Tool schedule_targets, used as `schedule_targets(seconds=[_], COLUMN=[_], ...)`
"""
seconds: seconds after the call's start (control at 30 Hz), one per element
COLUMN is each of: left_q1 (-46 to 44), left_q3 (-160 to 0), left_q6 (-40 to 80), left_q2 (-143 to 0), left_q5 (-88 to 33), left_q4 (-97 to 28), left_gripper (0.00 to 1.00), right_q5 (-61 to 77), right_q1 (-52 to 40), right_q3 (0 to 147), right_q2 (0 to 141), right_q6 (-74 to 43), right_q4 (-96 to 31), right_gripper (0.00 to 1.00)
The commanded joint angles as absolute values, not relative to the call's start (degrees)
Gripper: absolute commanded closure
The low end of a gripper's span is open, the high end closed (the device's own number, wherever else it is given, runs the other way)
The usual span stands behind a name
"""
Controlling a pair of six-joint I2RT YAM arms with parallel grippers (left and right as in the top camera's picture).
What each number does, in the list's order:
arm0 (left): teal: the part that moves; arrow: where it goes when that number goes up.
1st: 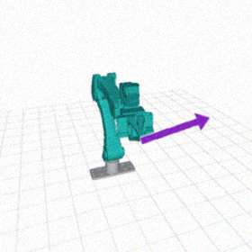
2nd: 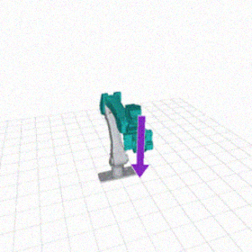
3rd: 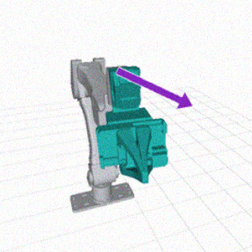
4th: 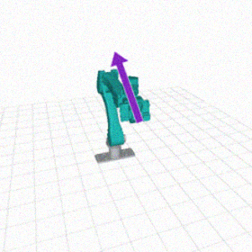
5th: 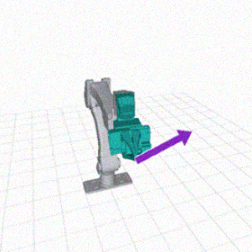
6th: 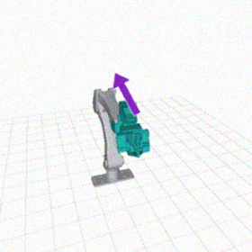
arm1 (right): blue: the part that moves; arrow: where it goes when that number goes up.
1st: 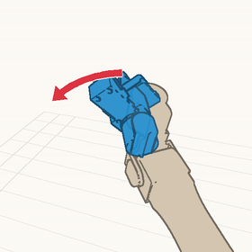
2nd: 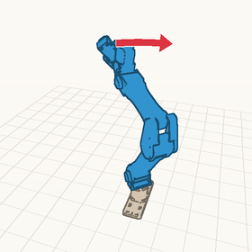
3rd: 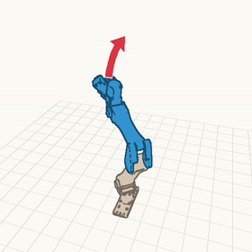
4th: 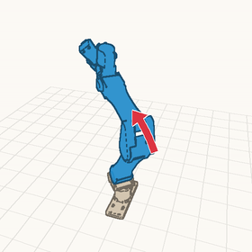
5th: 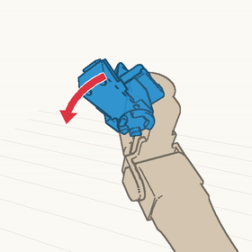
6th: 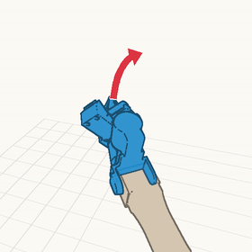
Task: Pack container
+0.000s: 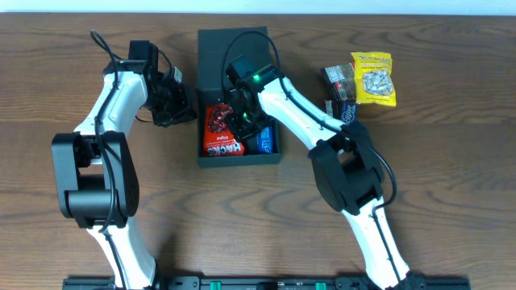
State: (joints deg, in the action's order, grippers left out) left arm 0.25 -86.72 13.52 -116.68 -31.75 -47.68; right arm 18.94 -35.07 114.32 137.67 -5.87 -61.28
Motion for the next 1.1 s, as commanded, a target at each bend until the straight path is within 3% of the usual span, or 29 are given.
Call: schedule_targets(seconds=[0.0, 0.6, 1.07], left_q1=[-0.1, -0.1, -0.1], left_q3=[-86.5, -86.5, -86.5], left_q6=[13.8, 13.8, 13.8], left_q2=[-116.9, -116.9, -116.9], left_q5=[-33.1, -33.1, -33.1], left_q4=[-47.8, -47.8, -47.8], left_gripper=[0.94, 0.94, 0.94], right_q5=[16.3, 27.0, 13.1], right_q1=[-34.5, -36.8, -32.8], right_q3=[115.5, 115.4, 115.5], right_q2=[135.1, 134.1, 130.8], right_q6=[-6.6, -3.1, -7.7], right_q4=[-61.5, -63.0, -59.8], right_gripper=[0.99, 0.99, 0.99])
